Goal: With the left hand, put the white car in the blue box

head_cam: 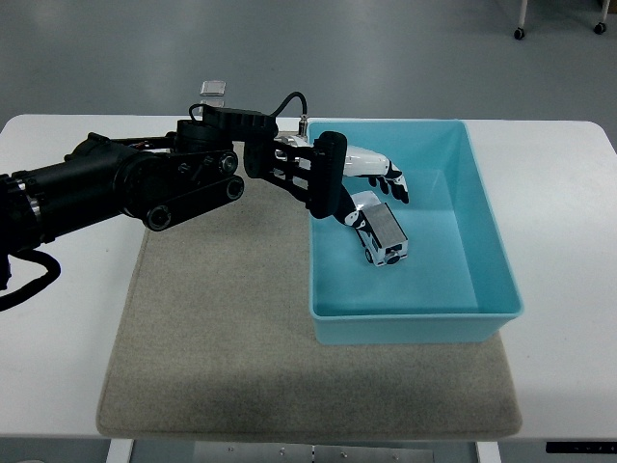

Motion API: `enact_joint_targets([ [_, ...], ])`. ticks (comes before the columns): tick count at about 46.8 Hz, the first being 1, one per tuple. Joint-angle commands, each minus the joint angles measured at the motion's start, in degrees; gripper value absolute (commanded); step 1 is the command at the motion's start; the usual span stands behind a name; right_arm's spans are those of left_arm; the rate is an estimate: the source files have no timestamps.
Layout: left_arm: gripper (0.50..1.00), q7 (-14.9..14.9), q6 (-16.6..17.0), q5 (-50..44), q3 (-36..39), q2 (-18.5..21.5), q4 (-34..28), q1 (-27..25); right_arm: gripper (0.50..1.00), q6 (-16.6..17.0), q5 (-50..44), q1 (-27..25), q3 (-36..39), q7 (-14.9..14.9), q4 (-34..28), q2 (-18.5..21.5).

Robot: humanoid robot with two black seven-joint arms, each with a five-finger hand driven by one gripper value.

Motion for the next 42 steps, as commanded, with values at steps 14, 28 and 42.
enact_joint_targets([
  [14, 0.788, -0.2, 0.3, -0.5, -2.8, 0.2, 0.9, -2.1, 0.936, 0.0, 0.0, 0.0, 0.0, 0.0, 0.0, 0.0],
  [28, 0.855, -2.3, 2.4, -0.4, -5.0, 0.9, 5.5, -3.2, 0.936, 0.0, 0.0, 0.0, 0.0, 0.0, 0.0, 0.0],
  [42, 0.953, -3.6, 6.3, -1.3, -5.1, 2.8, 10.1, -4.4, 0.936, 0.0, 0.0, 0.0, 0.0, 0.0, 0.0, 0.0],
])
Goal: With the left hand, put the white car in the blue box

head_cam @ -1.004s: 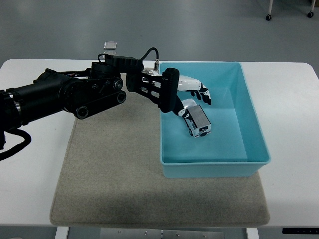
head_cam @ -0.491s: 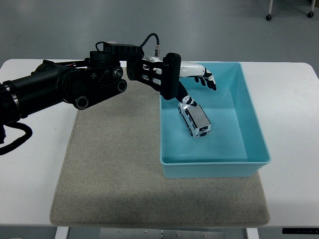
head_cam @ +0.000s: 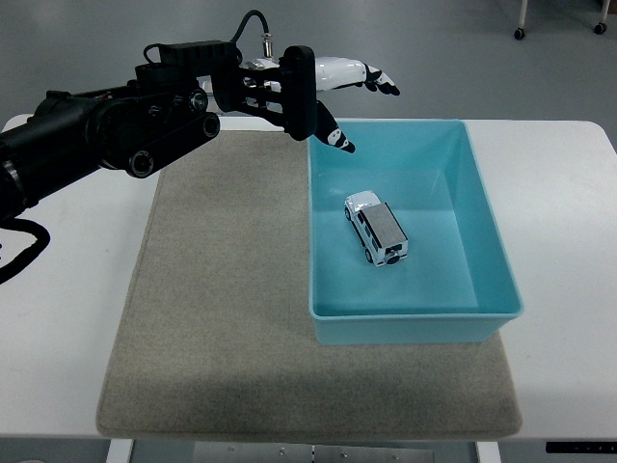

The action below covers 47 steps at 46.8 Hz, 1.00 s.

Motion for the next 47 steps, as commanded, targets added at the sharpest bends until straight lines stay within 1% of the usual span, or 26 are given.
enact_joint_targets([
  [1, 0.964, 0.0, 1.6, -0.6, 0.0, 0.6, 1.6, -0.2, 0.936, 0.0, 0.0, 0.0, 0.0, 0.0, 0.0, 0.0],
  [3, 0.969, 0.0, 2.9, -0.8, -0.1, 0.9, 2.5, -0.2, 0.936, 0.0, 0.0, 0.0, 0.0, 0.0, 0.0, 0.0],
  [5, 0.992, 0.0, 4.1, -0.9, -0.1, 1.2, 3.0, -0.1, 0.936, 0.0, 0.0, 0.0, 0.0, 0.0, 0.0, 0.0],
  [9, 0.996, 0.0, 6.0, -1.0, -0.1, 2.0, 3.4, 0.0, 0.936, 0.0, 0.0, 0.0, 0.0, 0.0, 0.0, 0.0],
  [12, 0.996, 0.0, 6.4, -1.3, -0.1, 3.2, 4.7, 0.0, 0.936, 0.0, 0.0, -0.1, 0.0, 0.0, 0.0, 0.0],
  [16, 0.996, 0.0, 6.4, -3.2, -0.3, 3.4, 7.3, 0.2, 0.936, 0.0, 0.0, -0.1, 0.0, 0.0, 0.0, 0.0],
  [21, 0.996, 0.1, 6.5, -8.4, -0.4, 3.3, 11.6, 0.7, 0.936, 0.0, 0.0, -0.1, 0.0, 0.0, 0.0, 0.0],
  [26, 0.996, 0.6, 6.6, -15.6, -0.3, 3.0, 15.9, 1.2, 0.936, 0.0, 0.0, 0.0, 0.0, 0.0, -0.1, 0.0],
  [30, 0.996, 0.9, 6.6, -21.0, -0.4, 2.8, 17.9, 1.8, 0.936, 0.0, 0.0, 0.0, 0.0, 0.0, 0.0, 0.0],
  [34, 0.996, 1.8, 6.7, -27.6, -0.5, 2.7, 19.2, 2.5, 0.936, 0.0, 0.0, 0.0, 0.0, 0.0, 0.0, 0.0],
  [38, 0.996, 4.2, 6.7, -37.7, -1.1, 2.7, 20.7, 2.9, 0.936, -0.1, 0.0, 0.0, 0.0, 0.0, 0.0, 0.0],
  [44, 0.996, 11.2, 6.9, -52.7, -1.2, 2.6, 23.8, 3.9, 0.936, 0.0, 0.0, 0.0, 0.0, 0.0, 0.0, 0.0],
  [47, 0.996, 14.1, 8.2, -57.8, -1.2, 2.5, 25.0, 4.4, 0.936, 0.0, 0.0, -0.1, 0.0, 0.0, 0.0, 0.0],
])
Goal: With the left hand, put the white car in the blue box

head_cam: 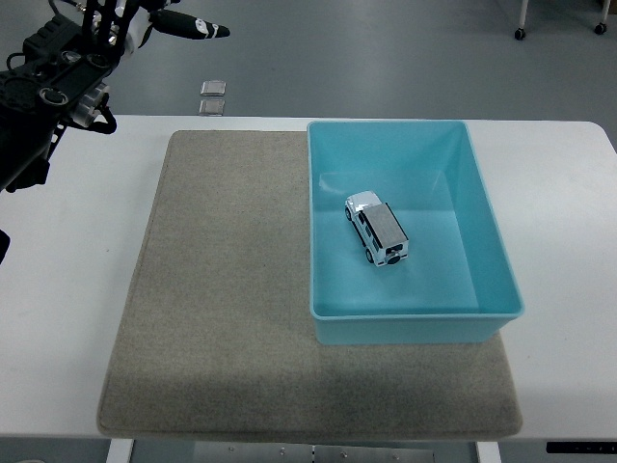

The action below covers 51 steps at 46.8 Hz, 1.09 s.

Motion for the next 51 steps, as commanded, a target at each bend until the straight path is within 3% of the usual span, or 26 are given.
enact_joint_targets([
  [1, 0.996, 3.7, 1.7, -6.7, -0.1, -0.2, 1.3, 0.8, 0.936, 0.0, 0.0, -0.1, 0.0, 0.0, 0.0, 0.0],
  [9, 0.996, 6.0, 6.9, -17.7, -3.0, -0.8, 1.3, 2.6, 0.936, 0.0, 0.0, -0.1, 0.0, 0.0, 0.0, 0.0],
  [16, 0.996, 5.9, 7.5, -23.2, -7.4, -1.2, 1.4, 5.2, 0.936, 0.0, 0.0, 0.0, 0.0, 0.0, 0.0, 0.0],
  [25, 0.996, 3.1, 2.0, -23.8, -14.3, -1.6, 1.4, 8.1, 0.936, 0.0, 0.0, 0.0, 0.0, 0.0, 0.0, 0.0],
  [31, 0.996, -0.5, 0.8, -24.0, -15.0, -2.5, 1.4, 8.8, 0.936, 0.0, 0.0, 0.0, 0.0, 0.0, 0.0, 0.0],
  [41, 0.996, -0.7, -4.1, -24.0, -24.3, -3.2, 1.3, 10.3, 0.936, 0.0, 0.0, 0.0, 0.0, 0.0, 0.0, 0.0],
  [51, 0.996, -0.8, -6.4, -24.1, -25.2, -3.2, 1.2, 10.4, 0.936, 0.0, 0.0, 0.0, 0.0, 0.0, 0.0, 0.0],
])
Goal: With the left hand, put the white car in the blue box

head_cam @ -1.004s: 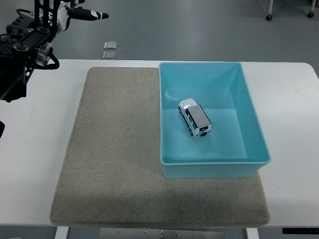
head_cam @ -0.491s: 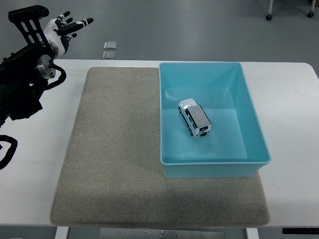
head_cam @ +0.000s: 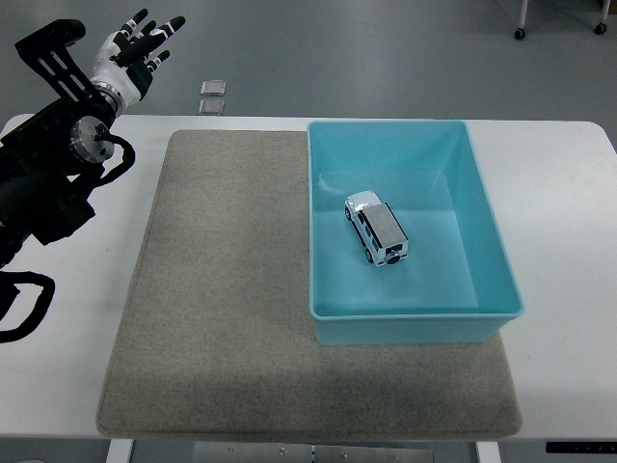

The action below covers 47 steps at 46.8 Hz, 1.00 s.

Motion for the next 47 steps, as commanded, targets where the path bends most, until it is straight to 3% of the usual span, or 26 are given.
enact_joint_targets([
  [1, 0.996, -0.1, -0.5, 0.0, -0.1, 0.0, -0.1, 0.0, 0.936, 0.0, 0.0, 0.1, 0.0, 0.0, 0.0, 0.0],
  [33, 0.996, -0.1, -1.0, -0.2, -1.4, 0.1, -0.5, 0.7, 0.936, 0.0, 0.0, 0.1, 0.0, 0.0, 0.0, 0.0],
  [42, 0.996, -0.2, -3.7, -0.4, -5.4, 0.1, -0.7, 2.0, 0.936, 0.0, 0.0, 0.1, 0.0, 0.0, 0.0, 0.0],
  [47, 0.996, -0.2, -8.4, -0.5, -5.5, 0.6, -1.0, 2.3, 0.936, 0.1, 0.2, 0.1, 0.1, 0.0, 0.0, 0.0],
])
